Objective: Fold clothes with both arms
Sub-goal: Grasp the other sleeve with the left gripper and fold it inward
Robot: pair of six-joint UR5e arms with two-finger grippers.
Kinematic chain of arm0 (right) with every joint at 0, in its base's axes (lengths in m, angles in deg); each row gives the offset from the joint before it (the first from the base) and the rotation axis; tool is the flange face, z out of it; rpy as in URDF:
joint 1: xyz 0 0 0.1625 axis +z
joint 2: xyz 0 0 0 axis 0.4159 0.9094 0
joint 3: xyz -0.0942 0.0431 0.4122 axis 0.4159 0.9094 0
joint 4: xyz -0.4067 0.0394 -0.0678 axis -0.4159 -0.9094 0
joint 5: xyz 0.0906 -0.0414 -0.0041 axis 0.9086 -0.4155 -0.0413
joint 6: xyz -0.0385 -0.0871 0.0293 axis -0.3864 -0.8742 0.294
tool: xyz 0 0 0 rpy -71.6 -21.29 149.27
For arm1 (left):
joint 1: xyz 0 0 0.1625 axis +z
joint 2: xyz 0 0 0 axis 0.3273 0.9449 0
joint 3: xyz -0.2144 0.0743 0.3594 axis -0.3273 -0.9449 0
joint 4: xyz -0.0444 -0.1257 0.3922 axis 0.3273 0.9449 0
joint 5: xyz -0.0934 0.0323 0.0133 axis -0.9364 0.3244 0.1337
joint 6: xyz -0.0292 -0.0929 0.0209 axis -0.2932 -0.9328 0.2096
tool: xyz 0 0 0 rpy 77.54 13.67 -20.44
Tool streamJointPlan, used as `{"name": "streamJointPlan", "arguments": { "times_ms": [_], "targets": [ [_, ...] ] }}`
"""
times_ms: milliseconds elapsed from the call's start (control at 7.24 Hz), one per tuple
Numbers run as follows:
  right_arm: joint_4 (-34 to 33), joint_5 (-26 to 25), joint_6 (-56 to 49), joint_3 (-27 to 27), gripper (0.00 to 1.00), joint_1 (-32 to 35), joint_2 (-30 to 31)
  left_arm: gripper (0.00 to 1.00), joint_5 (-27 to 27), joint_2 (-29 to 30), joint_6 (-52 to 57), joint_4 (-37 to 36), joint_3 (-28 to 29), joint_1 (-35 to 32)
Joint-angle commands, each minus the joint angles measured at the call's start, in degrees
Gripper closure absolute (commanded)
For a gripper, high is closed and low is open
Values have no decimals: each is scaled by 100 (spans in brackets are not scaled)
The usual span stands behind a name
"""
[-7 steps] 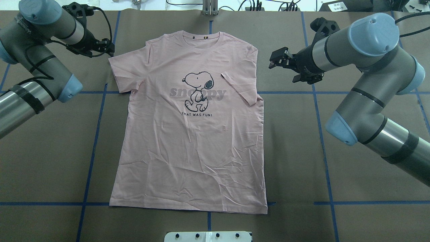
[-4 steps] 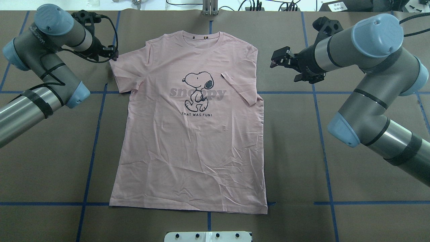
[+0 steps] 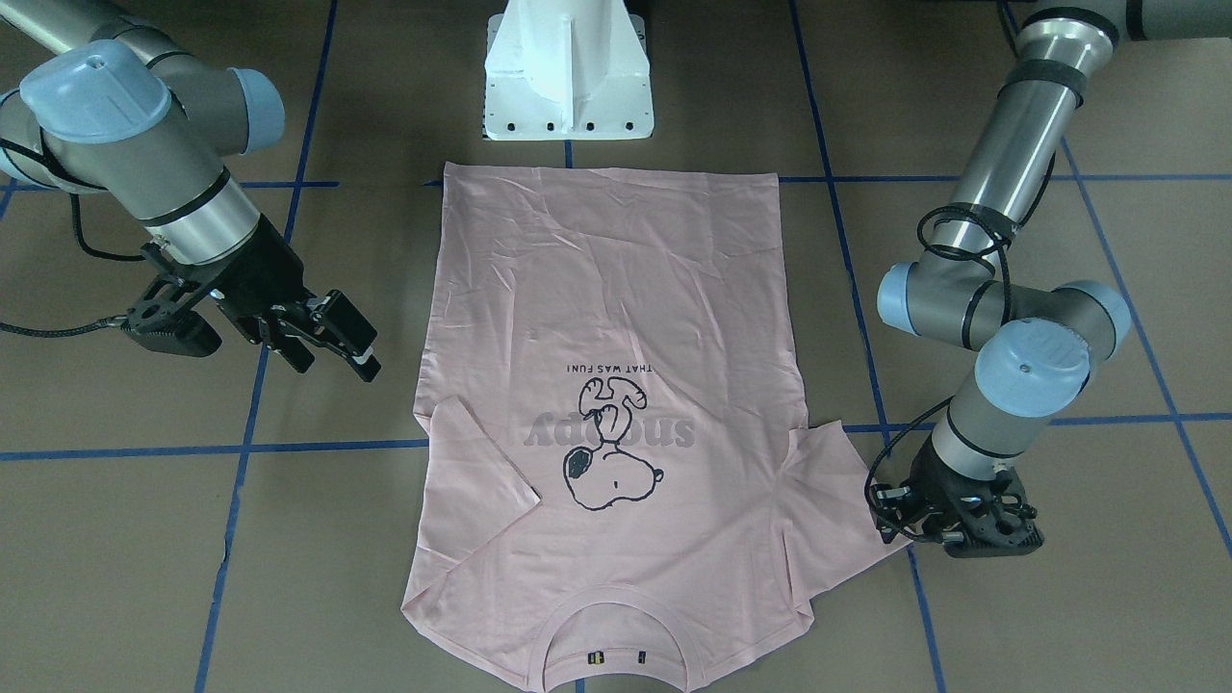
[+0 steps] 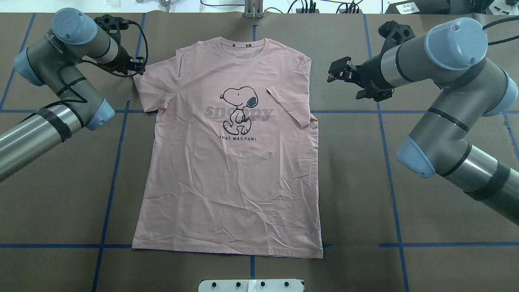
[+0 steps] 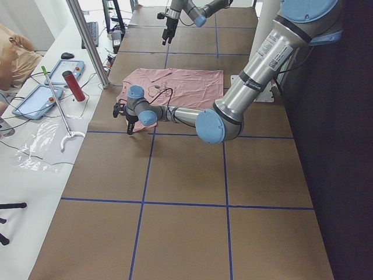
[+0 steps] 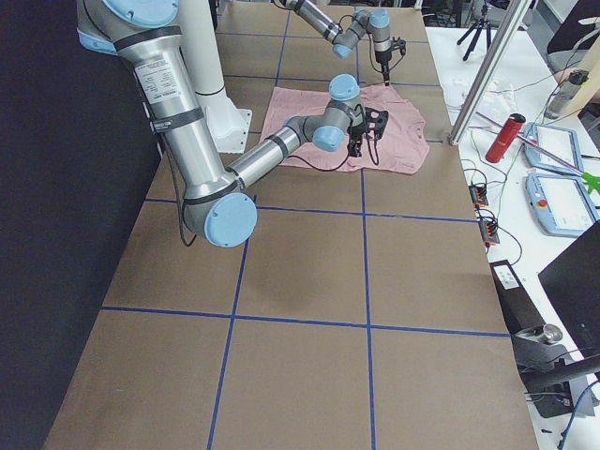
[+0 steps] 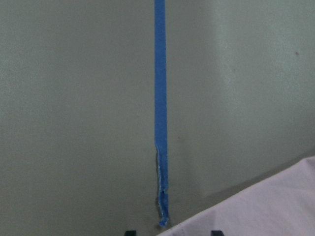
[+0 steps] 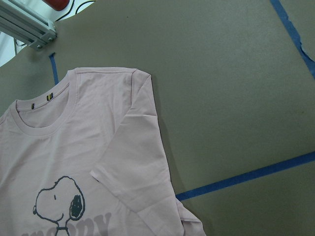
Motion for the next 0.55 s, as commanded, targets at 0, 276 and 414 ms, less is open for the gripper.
{"name": "streamJointPlan", "arguments": {
  "times_ms": [0, 276, 414],
  "targets": [
    [0, 0, 0, -2, 0, 0, 9, 100, 0, 36, 0, -7, -3, 1],
    [0, 0, 0, -2, 0, 0, 18, 100, -17, 115, -35, -120, -238, -8],
    [0, 0, 0, -2, 0, 0, 26, 100, -17, 116, -79, -408, -623, -8]
  ]
}}
